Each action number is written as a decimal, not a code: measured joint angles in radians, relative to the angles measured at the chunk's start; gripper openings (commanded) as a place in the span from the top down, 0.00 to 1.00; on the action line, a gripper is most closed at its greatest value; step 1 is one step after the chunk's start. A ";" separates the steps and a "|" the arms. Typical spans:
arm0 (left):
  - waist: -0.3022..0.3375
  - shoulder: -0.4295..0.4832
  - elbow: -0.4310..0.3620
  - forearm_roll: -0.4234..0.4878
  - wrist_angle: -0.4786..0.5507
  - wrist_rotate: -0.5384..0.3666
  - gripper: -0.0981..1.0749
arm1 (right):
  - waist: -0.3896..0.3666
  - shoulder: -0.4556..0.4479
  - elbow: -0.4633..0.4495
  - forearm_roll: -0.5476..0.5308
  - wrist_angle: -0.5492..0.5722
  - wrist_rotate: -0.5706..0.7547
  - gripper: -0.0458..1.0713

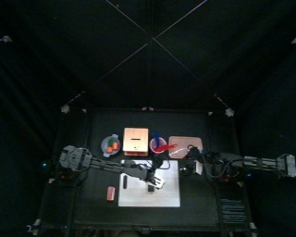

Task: Grab knife handle

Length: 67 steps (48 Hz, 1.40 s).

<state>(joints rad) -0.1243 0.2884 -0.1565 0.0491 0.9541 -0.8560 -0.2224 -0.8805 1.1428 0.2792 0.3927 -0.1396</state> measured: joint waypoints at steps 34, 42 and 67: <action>0.189 -0.307 0.541 -0.575 -0.529 1.473 0.04 | -0.051 -0.043 -0.077 0.186 -0.081 0.002 0.21; 0.202 -0.451 0.752 -0.607 -0.741 1.700 0.03 | -0.055 -0.020 -0.077 0.176 -0.107 0.002 0.21; 0.175 -0.772 1.247 -0.572 -1.315 1.697 0.04 | -0.060 0.044 -0.077 0.204 -0.190 0.003 0.21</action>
<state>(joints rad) 0.0506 -0.4832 1.0907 -0.5231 -0.3605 0.8406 -0.2823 -0.8360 1.0661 0.4832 0.2025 -0.1365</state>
